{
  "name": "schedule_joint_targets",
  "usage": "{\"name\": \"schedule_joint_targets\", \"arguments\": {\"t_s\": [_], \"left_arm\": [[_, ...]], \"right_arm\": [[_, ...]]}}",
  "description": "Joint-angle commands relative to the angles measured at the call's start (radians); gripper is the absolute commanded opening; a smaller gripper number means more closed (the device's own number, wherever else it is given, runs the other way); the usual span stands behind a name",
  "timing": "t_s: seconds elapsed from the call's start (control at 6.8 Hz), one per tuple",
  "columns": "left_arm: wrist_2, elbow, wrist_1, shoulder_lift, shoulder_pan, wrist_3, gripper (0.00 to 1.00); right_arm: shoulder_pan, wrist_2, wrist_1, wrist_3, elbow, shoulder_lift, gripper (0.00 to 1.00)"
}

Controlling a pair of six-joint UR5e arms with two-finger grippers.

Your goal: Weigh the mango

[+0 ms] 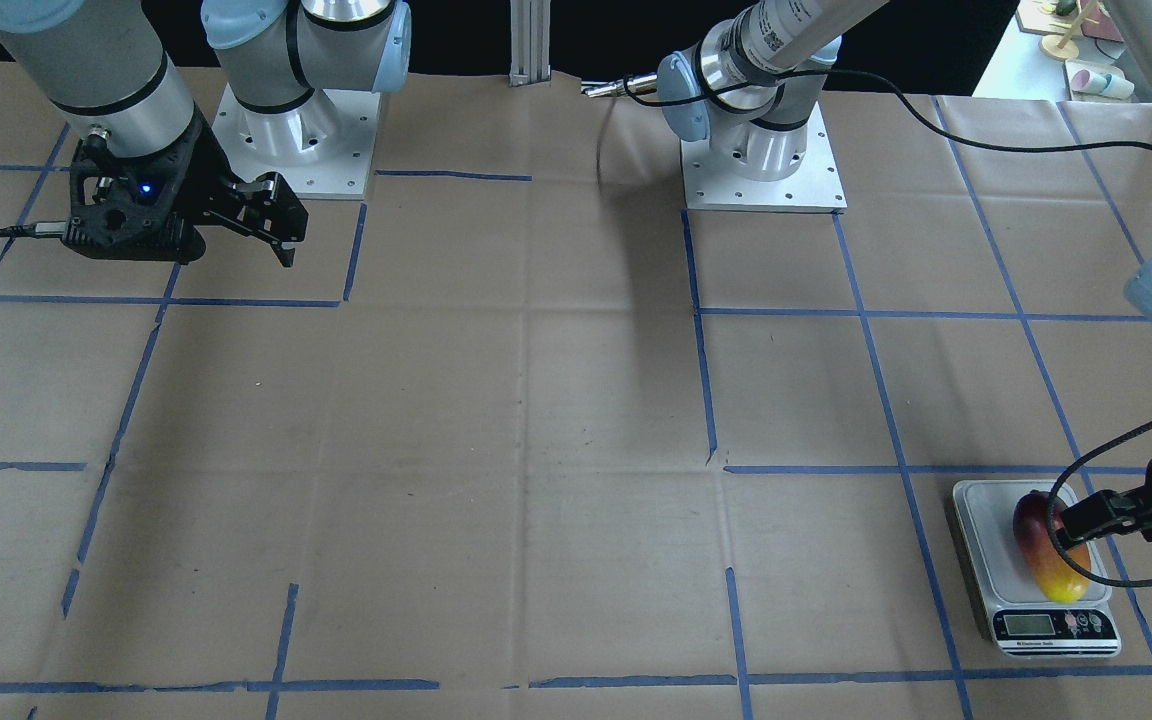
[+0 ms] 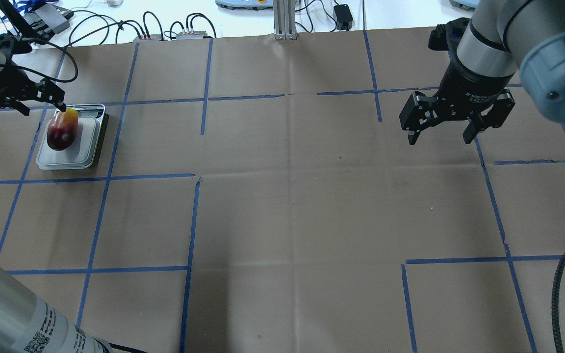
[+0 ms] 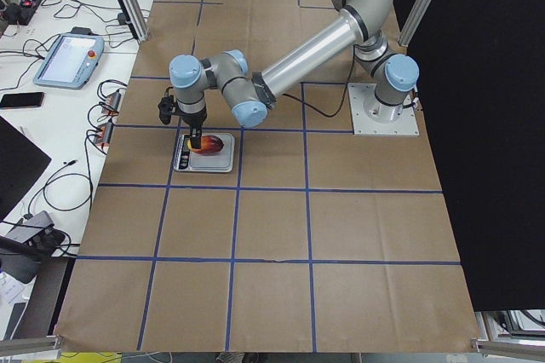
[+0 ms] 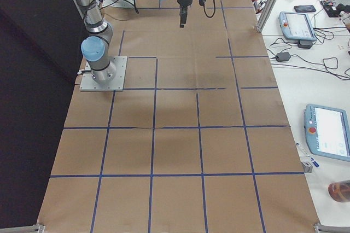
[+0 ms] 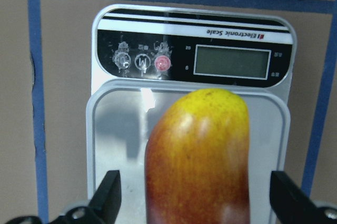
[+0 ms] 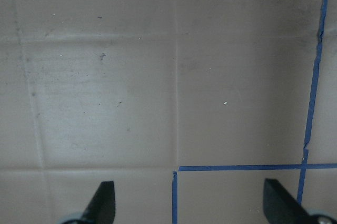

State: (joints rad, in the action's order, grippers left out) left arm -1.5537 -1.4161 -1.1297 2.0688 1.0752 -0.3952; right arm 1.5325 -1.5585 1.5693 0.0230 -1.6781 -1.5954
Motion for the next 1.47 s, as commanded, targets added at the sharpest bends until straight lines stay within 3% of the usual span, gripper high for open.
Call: {"name": "schedule_joint_targets", "arguments": {"t_s": [0.0, 0.44, 0.88, 1.32], "left_arm": [[-0.002, -0.05, -0.103, -0.18, 0.094, 0.151, 1.0], [0.007, -0.035, -0.442, -0.327, 0.318, 0.358, 1.0], [0.001, -0.03, -0.446, -0.354, 0.509, 0.486, 1.0], [0.001, -0.066, -0.45, -0.401, 0.509, 0.448, 0.99]], "right_arm": [[0.0, 0.0, 0.0, 0.0, 0.0, 0.0, 1.0], [0.0, 0.0, -0.002, 0.0, 0.0, -0.001, 1.0], [0.0, 0.0, 0.0, 0.0, 0.0, 0.0, 1.0], [0.0, 0.0, 0.0, 0.0, 0.0, 0.0, 1.0]]}}
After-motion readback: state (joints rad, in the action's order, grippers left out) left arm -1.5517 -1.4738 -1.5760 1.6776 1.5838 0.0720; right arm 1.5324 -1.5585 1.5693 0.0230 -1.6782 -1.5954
